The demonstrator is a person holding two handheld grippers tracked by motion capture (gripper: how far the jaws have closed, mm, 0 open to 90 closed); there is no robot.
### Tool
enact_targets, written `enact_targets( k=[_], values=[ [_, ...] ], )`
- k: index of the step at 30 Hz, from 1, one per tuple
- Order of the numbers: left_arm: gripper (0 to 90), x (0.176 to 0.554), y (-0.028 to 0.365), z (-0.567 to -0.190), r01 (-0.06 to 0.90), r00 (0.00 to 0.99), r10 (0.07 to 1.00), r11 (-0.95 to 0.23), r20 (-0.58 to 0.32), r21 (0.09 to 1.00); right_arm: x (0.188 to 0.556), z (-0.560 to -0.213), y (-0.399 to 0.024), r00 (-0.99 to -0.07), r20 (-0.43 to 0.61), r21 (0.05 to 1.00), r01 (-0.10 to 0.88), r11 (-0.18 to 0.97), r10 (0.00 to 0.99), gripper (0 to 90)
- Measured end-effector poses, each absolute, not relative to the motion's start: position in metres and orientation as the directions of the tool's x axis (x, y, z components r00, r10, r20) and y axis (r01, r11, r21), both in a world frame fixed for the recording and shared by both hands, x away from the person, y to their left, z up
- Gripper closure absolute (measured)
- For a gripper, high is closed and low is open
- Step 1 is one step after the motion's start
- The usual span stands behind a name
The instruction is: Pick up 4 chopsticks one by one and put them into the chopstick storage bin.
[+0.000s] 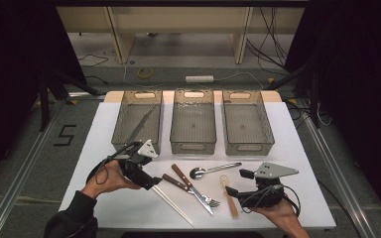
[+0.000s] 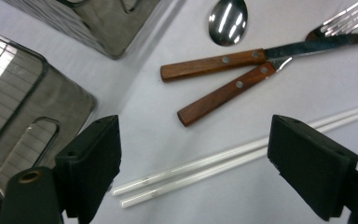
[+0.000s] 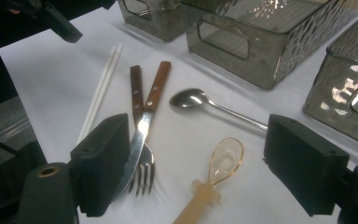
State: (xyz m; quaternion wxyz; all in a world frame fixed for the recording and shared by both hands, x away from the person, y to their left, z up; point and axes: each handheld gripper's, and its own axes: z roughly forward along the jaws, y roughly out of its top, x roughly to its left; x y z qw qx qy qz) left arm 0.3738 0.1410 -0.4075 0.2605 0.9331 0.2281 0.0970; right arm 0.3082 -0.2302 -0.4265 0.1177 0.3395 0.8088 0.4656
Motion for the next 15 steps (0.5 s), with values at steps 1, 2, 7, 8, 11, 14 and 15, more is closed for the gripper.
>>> enact_targets(
  k=[1,2,7,8,11,14,15],
  values=[
    [17.0,0.373,0.14,-0.408,0.372,0.88,0.471,-0.765,0.064,0.526,0.308,-0.426,-0.23,-0.741,0.126,0.833,0.441,0.335,0.66,23.6],
    [17.0,0.372,0.139,-0.409,0.367,0.884,0.463,-0.773,0.064,0.518,0.308,-0.426,-0.23,-0.741,0.126,0.833,0.44,0.335,0.659,23.6],
    [17.8,0.369,0.137,-0.416,0.344,0.904,0.422,-0.814,0.069,0.467,0.308,-0.427,-0.23,-0.744,0.127,0.832,0.44,0.338,0.656,23.6],
    [18.0,0.369,0.137,-0.418,0.342,0.906,0.417,-0.822,0.071,0.456,0.308,-0.427,-0.229,-0.746,0.125,0.833,0.437,0.34,0.654,23.6],
    [18.2,0.368,0.138,-0.424,0.336,0.913,0.402,-0.836,0.068,0.435,0.308,-0.428,-0.228,-0.748,0.126,0.831,0.438,0.342,0.652,23.7],
    [18.4,0.367,0.138,-0.429,0.317,0.926,0.373,-0.857,0.066,0.406,0.308,-0.428,-0.229,-0.746,0.126,0.83,0.44,0.343,0.654,23.6],
    [18.4,0.367,0.137,-0.431,0.312,0.928,0.365,-0.865,0.067,0.393,0.308,-0.428,-0.229,-0.747,0.124,0.831,0.438,0.343,0.653,23.6]
  ],
)
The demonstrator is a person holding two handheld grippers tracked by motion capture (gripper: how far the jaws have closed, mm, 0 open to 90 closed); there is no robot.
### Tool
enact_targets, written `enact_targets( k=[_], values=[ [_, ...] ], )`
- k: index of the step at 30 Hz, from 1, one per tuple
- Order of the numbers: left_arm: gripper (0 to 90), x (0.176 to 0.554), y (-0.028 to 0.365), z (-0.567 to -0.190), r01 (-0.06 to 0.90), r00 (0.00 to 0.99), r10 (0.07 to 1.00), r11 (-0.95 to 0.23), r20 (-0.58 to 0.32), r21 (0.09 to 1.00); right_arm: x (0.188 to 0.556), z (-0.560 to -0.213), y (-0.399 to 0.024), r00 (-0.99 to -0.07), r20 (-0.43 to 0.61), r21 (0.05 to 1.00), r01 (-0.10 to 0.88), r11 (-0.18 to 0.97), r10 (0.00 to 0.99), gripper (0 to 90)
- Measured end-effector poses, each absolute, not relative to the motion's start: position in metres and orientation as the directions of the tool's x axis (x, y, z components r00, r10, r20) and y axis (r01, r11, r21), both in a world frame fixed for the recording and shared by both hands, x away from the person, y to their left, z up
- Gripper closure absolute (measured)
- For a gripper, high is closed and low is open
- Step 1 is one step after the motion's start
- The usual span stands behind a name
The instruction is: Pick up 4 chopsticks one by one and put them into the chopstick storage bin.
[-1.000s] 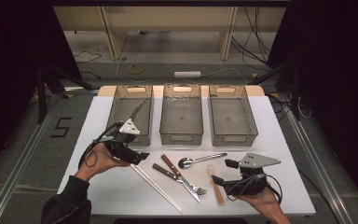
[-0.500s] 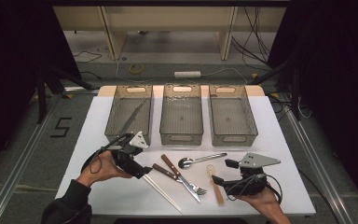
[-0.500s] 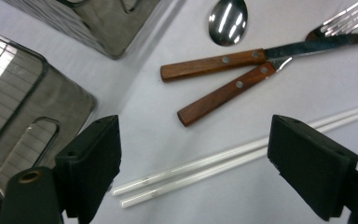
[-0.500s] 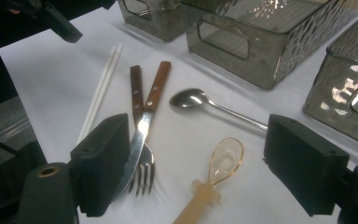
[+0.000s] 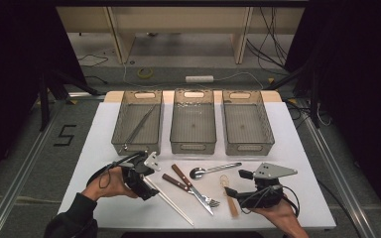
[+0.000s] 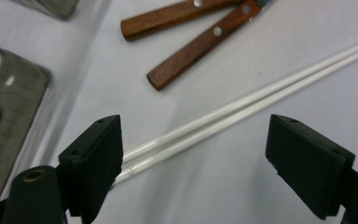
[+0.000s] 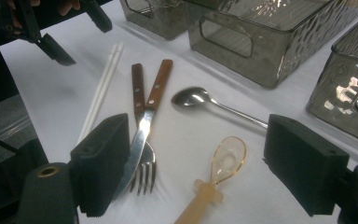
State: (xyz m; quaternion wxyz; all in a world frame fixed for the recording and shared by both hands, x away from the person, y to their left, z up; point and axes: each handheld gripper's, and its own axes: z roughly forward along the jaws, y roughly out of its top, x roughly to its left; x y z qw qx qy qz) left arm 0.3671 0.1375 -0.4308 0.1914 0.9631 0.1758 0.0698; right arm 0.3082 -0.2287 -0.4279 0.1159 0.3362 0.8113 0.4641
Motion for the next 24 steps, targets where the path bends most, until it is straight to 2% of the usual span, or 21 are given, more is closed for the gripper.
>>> enact_targets(
  k=[12,24],
  values=[
    [20.8,0.366,0.136,-0.449,0.267,0.948,0.309,-0.904,0.077,0.333,0.308,-0.428,-0.229,-0.746,0.126,0.827,0.443,0.347,0.654,23.8],
    [29.6,0.37,0.133,-0.457,0.217,0.964,0.252,-0.932,0.086,0.291,0.309,-0.429,-0.229,-0.749,0.127,0.825,0.444,0.35,0.65,24.0]
  ],
)
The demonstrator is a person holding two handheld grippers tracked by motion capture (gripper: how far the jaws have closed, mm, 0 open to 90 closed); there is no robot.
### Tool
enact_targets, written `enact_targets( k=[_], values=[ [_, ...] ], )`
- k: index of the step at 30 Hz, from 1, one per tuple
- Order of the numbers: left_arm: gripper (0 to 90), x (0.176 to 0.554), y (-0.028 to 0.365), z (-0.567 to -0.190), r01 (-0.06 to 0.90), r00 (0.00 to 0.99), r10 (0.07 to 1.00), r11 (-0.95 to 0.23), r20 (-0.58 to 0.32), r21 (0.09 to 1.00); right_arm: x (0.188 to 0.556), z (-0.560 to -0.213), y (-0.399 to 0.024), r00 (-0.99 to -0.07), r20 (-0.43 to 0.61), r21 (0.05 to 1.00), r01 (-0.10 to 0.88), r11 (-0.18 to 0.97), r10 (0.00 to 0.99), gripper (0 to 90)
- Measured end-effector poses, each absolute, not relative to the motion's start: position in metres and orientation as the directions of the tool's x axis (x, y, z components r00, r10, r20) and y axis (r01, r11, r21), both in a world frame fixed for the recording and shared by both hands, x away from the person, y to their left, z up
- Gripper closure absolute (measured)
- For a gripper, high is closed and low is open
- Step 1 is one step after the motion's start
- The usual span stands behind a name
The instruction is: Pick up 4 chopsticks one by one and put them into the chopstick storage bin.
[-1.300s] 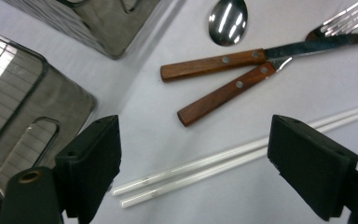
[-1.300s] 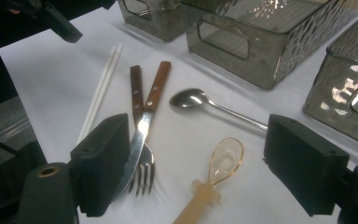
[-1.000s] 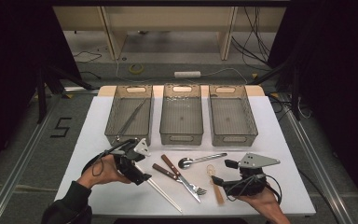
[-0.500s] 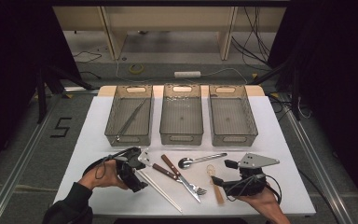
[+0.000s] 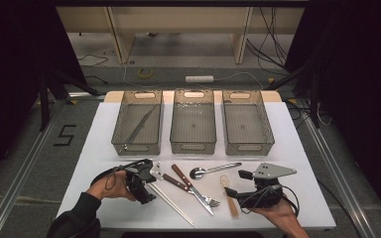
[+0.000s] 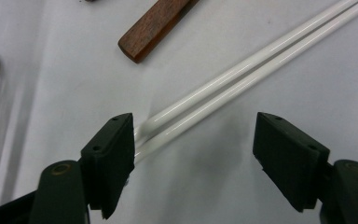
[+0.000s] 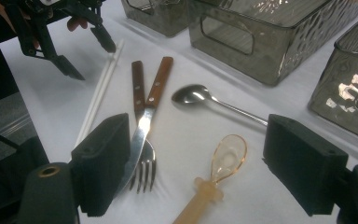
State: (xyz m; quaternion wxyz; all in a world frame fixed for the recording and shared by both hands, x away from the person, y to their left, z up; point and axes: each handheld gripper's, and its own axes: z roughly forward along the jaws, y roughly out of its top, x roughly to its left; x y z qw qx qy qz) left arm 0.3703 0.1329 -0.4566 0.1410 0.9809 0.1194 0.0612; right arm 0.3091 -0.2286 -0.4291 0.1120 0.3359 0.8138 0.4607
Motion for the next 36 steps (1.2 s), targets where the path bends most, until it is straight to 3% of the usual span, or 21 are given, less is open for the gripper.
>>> enact_targets(
  k=[36],
  values=[
    [52.0,0.3744,0.1274,-0.4602,0.131,0.981,0.157,-0.97,0.116,0.206,0.3096,-0.4293,-0.2284,-0.751,0.126,0.823,0.444,0.354,0.649,24.7]
  ],
)
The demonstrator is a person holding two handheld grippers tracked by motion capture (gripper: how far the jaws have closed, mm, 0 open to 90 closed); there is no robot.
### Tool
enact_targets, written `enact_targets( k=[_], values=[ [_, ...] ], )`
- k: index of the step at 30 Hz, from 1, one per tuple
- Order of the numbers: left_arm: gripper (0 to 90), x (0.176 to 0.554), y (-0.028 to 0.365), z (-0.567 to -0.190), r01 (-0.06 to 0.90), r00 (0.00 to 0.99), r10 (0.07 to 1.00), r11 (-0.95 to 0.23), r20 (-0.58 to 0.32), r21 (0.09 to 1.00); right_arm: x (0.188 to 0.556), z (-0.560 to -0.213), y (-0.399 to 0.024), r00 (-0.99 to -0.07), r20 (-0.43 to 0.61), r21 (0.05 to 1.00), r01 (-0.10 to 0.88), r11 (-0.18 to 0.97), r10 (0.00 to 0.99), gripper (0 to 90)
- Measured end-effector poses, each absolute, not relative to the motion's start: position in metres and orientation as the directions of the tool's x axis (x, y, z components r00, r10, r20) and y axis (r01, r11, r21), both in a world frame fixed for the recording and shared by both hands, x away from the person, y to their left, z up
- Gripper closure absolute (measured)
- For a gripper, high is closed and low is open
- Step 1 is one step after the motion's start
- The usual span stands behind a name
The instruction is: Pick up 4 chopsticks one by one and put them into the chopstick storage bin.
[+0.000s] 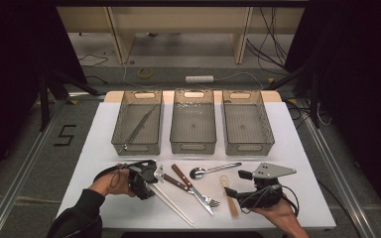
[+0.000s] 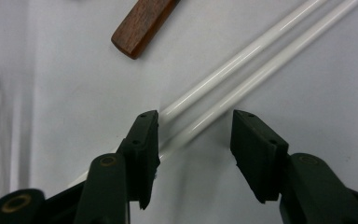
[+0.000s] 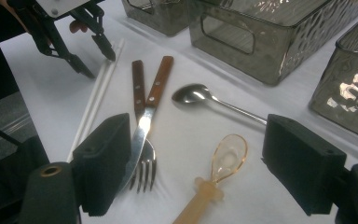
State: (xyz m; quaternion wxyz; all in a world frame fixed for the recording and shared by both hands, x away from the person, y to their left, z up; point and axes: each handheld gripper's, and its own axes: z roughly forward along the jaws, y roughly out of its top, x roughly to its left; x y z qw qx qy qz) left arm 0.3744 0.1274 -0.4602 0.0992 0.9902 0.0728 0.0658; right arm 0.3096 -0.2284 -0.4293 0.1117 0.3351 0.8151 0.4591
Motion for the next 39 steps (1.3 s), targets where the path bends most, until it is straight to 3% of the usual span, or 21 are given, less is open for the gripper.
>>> enact_targets(
  k=[12,22,39],
  values=[
    [63.2,0.3716,0.1271,-0.4606,0.073,0.989,0.093,-0.983,0.114,0.168,0.31,-0.4291,-0.2288,-0.749,0.125,0.823,0.444,0.353,0.65,24.8],
    [73.1,0.3702,0.1285,-0.4616,0.049,0.994,0.066,-0.981,0.086,0.188,0.3101,-0.4289,-0.2286,-0.748,0.126,0.822,0.446,0.354,0.651,24.9],
    [82.3,0.3652,0.1273,-0.4615,-0.061,0.994,-0.044,-0.983,0.1,0.173,0.3113,-0.4296,-0.228,-0.752,0.125,0.817,0.448,0.363,0.648,25.0]
  ],
)
